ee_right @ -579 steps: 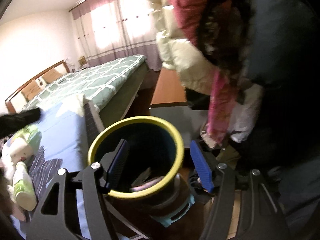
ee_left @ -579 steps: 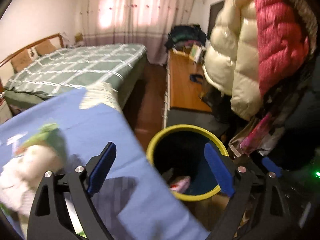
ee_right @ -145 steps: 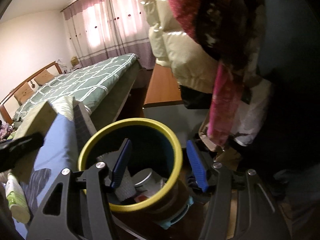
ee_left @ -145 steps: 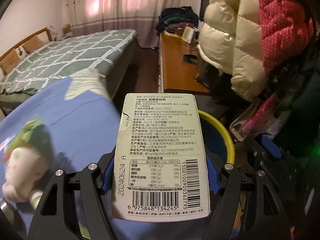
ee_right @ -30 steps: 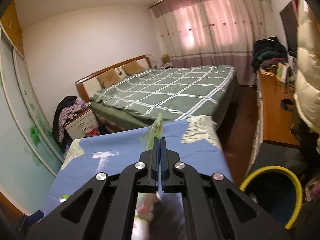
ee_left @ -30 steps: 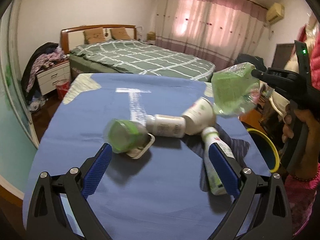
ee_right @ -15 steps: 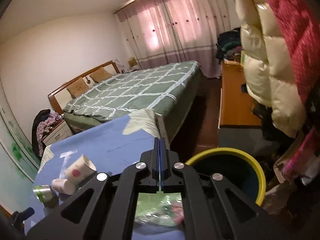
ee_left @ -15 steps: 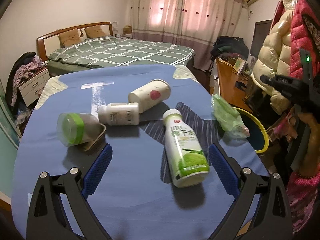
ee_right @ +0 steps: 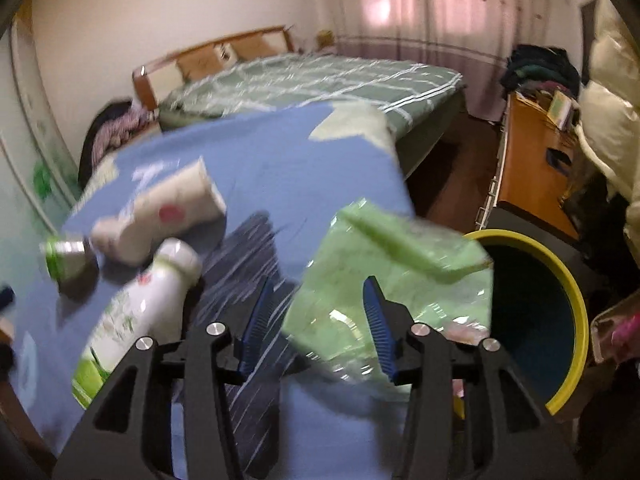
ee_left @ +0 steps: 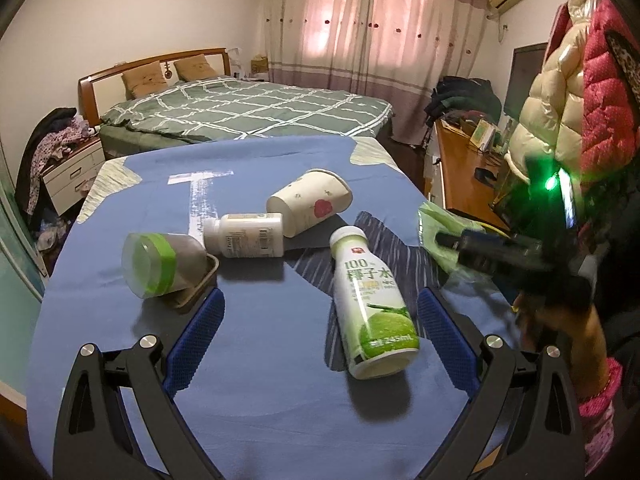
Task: Collect trash
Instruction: 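Carry the green bag into the yellow bin and open the right tool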
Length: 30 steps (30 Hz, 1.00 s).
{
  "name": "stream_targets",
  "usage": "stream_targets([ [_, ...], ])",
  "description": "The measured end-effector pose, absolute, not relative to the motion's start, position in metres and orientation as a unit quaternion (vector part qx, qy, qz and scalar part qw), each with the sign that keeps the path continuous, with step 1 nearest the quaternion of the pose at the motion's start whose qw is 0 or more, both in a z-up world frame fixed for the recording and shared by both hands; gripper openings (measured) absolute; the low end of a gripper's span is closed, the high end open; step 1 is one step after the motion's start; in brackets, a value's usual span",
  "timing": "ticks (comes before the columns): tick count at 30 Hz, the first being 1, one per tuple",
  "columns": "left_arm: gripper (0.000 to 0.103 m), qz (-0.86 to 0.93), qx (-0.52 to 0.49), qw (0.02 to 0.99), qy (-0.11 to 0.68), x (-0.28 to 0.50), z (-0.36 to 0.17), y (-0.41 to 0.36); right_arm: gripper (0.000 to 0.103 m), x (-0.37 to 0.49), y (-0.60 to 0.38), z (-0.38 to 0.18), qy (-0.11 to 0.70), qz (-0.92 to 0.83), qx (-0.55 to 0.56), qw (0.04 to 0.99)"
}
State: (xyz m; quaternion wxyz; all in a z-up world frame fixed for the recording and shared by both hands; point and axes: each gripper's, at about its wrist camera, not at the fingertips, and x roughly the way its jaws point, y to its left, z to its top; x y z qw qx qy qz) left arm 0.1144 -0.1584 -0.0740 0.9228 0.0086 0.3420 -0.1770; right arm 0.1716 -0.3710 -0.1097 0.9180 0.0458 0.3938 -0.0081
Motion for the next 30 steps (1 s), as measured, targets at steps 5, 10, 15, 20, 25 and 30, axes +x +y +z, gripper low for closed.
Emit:
stream_targets([
  [5,0.095,-0.173,-0.002,0.922,0.347,0.117,-0.078,-0.149,0.044,0.178,-0.366,-0.132,0.425,-0.04,0.015,0.904],
  [10,0.095,-0.175,-0.006,0.92,0.35,0.119,-0.08,-0.146,0.008,0.178,-0.367,-0.138,0.428,-0.043,0.013,0.903],
  [15,0.095,-0.177,-0.004,0.919,0.353,0.121,-0.083,-0.147,0.005,0.171,-0.375,-0.124,0.403,-0.048,0.025,0.914],
  [20,0.095,-0.182,0.0,0.916,0.358,0.121,-0.086,-0.153,0.004,0.161,-0.403,-0.106,0.381,-0.077,0.04,0.921],
  [25,0.095,-0.196,0.009,0.909,0.367,0.12,-0.092,-0.165,0.004,0.157,-0.44,-0.098,0.367,-0.112,0.062,0.922],
  [30,0.095,-0.214,0.023,0.898,0.385,0.123,-0.105,-0.184,0.005,0.158,-0.47,-0.095,0.36,-0.136,0.079,0.92],
])
